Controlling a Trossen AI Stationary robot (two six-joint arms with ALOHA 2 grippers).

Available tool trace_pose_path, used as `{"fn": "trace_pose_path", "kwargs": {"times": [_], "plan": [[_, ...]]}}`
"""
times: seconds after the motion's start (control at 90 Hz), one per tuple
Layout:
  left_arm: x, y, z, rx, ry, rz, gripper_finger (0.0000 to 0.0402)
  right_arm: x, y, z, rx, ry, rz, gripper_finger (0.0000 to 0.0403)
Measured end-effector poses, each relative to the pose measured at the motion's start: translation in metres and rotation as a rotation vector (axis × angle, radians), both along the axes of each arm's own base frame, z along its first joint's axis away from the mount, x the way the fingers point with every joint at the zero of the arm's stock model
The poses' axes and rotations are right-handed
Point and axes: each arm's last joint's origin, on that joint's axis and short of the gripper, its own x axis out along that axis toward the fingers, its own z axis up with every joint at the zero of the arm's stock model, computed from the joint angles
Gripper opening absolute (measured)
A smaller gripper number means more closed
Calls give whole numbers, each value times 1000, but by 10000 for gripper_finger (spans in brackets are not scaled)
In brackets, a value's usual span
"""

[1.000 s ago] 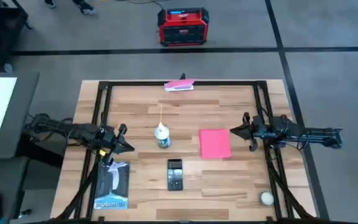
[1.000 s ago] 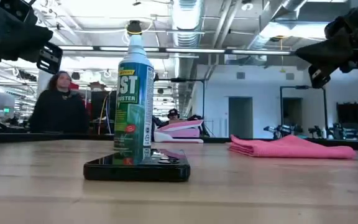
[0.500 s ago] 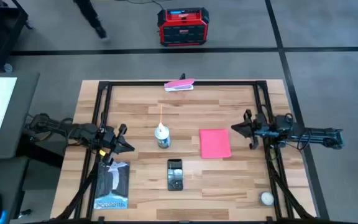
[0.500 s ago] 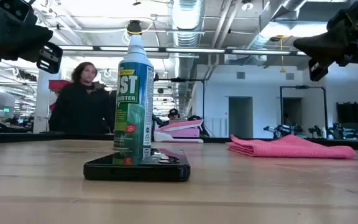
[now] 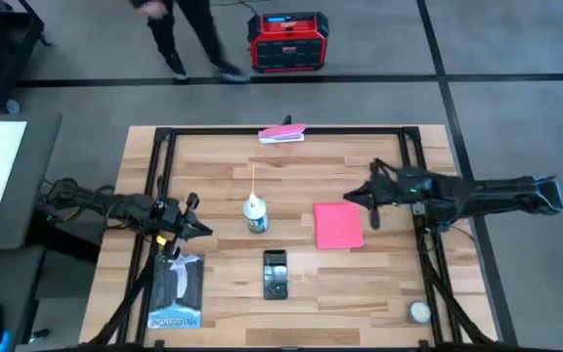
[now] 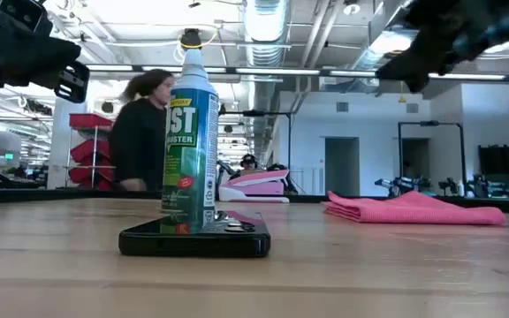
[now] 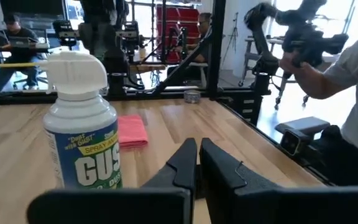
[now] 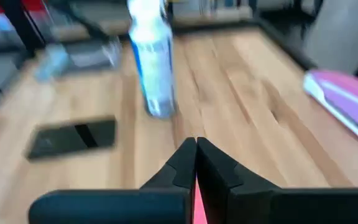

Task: Apply microfiber cloth
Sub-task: Adjust the pink microfiber cloth on the table

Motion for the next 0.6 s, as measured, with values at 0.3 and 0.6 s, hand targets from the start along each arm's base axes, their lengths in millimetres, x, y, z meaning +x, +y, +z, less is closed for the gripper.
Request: {"fn": "trace_pose_path", "kwargs": {"times": [0.3,0.6], "plan": [[0,0,0,-7,2,3,0,43,0,9,48,425,5,0],[0,0,0,1,0,3,0,73,8,-29,149,641,-45,0]]}}
